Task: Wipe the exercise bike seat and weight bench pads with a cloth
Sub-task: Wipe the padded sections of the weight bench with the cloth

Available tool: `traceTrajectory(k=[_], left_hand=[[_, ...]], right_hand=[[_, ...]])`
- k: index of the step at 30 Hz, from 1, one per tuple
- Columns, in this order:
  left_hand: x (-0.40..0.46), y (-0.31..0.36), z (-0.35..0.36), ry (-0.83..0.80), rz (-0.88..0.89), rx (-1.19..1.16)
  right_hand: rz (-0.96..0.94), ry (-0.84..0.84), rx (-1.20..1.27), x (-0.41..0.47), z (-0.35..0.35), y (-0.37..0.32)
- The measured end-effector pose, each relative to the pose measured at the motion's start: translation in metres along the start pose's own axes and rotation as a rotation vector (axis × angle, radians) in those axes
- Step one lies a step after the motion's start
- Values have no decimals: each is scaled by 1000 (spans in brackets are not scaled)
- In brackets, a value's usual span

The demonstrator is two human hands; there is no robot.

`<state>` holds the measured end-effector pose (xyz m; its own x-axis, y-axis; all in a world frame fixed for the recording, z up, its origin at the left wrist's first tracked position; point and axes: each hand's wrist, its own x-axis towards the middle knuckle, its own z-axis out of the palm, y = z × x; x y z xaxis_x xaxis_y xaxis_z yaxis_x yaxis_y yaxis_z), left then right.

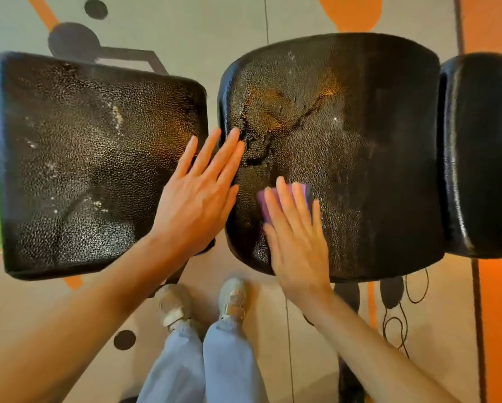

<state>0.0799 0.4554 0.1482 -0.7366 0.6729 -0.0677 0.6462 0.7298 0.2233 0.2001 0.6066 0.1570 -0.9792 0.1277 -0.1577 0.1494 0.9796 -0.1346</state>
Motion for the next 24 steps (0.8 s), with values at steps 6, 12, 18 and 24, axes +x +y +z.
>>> traceTrajectory(k=[6, 12, 18, 24], left_hand=[[-1, -8, -10, 40, -31, -112], [-9, -34, -17, 50, -135, -96], [-8, -33, -13, 71, -131, -80], [-8, -32, -13, 90, -128, -92]], right_hand=[[108, 77, 47, 24, 8, -21], [-8, 6, 69, -4, 7, -22], [20, 62, 47, 29, 8, -31], [-91, -6, 70, 16, 6, -30]])
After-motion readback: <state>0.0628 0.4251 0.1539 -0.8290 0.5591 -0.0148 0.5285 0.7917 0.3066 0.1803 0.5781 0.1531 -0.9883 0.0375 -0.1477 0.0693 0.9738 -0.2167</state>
